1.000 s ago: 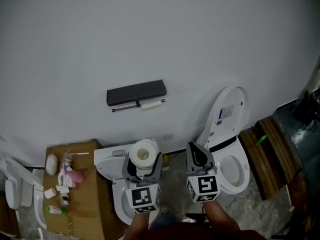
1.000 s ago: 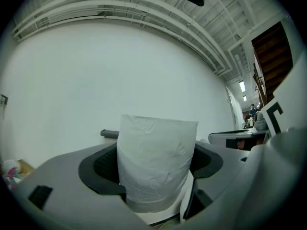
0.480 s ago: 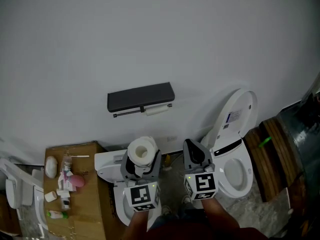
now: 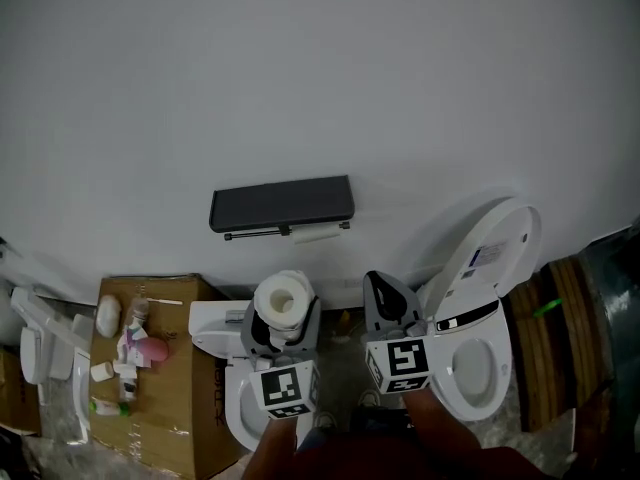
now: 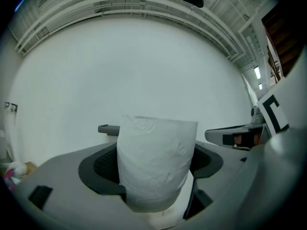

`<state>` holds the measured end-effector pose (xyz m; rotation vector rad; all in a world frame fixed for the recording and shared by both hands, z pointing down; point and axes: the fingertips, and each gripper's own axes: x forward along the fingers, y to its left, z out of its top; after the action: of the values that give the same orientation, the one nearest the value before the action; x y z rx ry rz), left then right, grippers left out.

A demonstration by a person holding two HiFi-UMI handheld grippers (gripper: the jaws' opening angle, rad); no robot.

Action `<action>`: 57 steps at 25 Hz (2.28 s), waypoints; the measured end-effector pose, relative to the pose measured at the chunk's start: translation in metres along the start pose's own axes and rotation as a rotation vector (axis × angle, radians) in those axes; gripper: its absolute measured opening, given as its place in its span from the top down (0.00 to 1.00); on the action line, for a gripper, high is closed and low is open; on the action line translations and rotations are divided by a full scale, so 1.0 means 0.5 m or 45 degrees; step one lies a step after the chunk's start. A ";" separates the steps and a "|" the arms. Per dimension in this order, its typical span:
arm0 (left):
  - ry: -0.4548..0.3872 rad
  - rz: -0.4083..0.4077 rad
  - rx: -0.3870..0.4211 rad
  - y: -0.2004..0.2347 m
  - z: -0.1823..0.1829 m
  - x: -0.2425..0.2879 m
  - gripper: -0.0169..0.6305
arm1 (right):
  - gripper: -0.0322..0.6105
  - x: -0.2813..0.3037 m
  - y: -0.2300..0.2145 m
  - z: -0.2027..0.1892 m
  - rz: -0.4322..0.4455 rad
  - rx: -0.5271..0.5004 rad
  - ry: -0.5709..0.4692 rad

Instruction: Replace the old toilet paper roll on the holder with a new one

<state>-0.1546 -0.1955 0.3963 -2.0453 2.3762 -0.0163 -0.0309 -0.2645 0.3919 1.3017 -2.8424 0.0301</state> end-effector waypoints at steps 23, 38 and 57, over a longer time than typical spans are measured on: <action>-0.003 0.027 -0.007 0.021 -0.018 0.060 0.30 | 0.92 0.103 0.006 -0.059 0.064 0.089 0.055; 0.036 0.091 0.006 0.095 -0.035 0.039 0.30 | 0.49 0.266 0.034 -0.164 0.368 1.635 -0.081; 0.076 0.125 0.003 0.157 -0.062 0.042 0.30 | 0.66 0.366 0.032 -0.185 0.198 1.806 -0.224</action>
<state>-0.2358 -0.2042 0.4263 -1.9517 2.5069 -0.0811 -0.1622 -0.3906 0.4882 1.0352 -2.8851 2.3015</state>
